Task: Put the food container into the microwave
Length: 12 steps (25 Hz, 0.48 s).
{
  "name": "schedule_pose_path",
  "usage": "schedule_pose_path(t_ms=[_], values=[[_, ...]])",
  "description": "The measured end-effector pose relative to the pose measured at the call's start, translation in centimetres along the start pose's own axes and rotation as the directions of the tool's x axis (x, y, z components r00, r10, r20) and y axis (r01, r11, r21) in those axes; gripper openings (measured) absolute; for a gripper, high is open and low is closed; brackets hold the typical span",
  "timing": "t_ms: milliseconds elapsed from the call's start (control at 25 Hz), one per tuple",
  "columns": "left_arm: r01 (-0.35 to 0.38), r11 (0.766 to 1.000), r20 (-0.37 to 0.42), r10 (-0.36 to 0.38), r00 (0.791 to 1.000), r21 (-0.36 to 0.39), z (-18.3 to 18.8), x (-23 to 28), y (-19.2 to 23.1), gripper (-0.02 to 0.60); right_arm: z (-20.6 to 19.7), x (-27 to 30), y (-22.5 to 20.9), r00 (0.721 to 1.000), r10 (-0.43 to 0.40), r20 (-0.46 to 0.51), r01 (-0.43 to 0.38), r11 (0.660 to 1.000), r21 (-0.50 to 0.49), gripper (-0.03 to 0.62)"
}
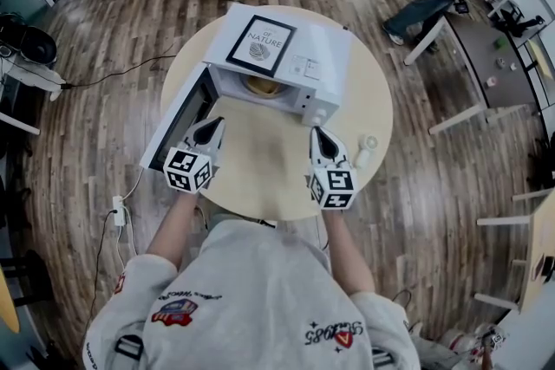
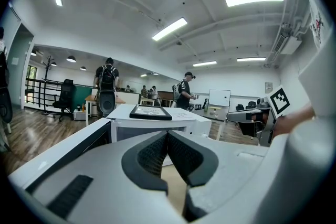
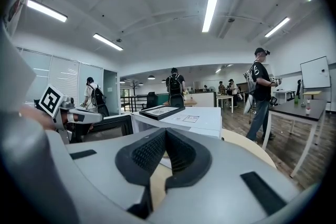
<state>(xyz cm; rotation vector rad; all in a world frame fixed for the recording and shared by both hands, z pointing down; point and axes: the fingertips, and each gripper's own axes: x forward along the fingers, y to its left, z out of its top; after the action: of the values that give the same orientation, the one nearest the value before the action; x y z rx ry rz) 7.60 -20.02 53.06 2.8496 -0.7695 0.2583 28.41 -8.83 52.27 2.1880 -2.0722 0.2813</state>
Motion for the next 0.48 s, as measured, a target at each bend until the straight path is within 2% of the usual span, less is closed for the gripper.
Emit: schedule_pose_path(t_ms=[480], values=[[0.004,1.0,-0.008,-0.004,1.0,-0.003,-0.47,-0.18,-0.27,0.005,-0.1,-0.04,0.93,1.0,0.012,0.001,-0.012,1.0,0.002,0.005]])
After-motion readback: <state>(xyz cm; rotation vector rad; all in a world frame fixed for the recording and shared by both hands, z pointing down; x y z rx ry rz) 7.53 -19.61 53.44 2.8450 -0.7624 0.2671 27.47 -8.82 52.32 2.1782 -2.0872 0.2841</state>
